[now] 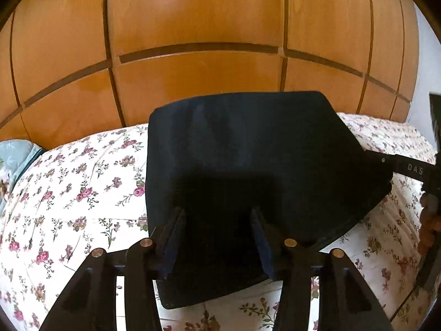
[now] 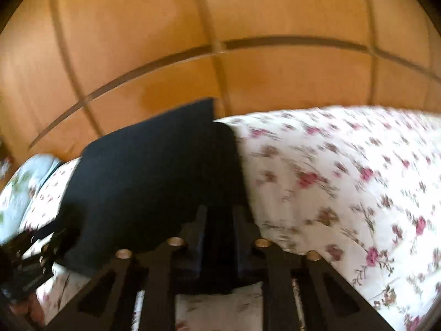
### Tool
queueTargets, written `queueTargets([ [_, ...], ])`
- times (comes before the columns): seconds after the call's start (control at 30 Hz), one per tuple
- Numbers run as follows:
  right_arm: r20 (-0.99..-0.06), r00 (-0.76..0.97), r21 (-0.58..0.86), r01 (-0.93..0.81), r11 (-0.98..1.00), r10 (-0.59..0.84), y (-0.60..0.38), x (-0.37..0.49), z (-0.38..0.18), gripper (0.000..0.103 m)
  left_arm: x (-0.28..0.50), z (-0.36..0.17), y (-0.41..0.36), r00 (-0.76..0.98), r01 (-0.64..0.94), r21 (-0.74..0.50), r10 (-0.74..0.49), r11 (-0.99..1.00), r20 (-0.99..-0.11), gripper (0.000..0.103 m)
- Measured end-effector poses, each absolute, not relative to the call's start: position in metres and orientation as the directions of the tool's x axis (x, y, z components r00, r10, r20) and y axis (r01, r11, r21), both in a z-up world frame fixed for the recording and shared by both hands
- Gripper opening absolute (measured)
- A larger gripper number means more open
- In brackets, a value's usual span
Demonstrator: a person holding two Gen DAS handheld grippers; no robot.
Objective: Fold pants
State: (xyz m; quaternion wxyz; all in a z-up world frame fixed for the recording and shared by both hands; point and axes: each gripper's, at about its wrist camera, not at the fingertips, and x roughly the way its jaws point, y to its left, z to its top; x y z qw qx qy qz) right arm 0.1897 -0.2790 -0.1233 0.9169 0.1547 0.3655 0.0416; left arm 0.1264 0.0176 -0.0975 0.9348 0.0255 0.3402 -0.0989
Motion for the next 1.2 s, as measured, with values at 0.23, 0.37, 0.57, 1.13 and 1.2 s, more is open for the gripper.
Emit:
queueTargets([
  [0.23,-0.647,0.747,0.294,0.060,0.954,0.152,-0.276,0.164,-0.111,0.039,0.118,-0.093,0.029,0.722,0.140,-0.092,-0.165,0.986,-0.672,0.051],
  [0.37,-0.636,0.755,0.279,0.034,0.960,0.158,-0.263,0.142,-0.101,0.053,0.097,-0.088,0.032,0.727,0.077,-0.117,-0.136,0.990,-0.673,0.056],
  [0.57,-0.665,0.722,0.254,-0.022,0.967,0.191,-0.235,0.112,-0.102,0.063,0.060,-0.087,0.033,0.728,0.010,-0.126,-0.094,0.992,-0.679,0.065],
  [1.13,-0.611,0.766,0.153,-0.134,0.979,0.201,-0.179,0.033,-0.062,0.071,-0.011,-0.056,0.034,0.732,-0.031,-0.064,-0.021,0.997,-0.681,0.065],
  [1.2,-0.596,0.779,0.140,-0.142,0.980,0.198,-0.176,0.025,-0.055,0.072,-0.017,-0.052,0.033,0.737,-0.033,-0.050,-0.010,0.998,-0.675,0.065],
])
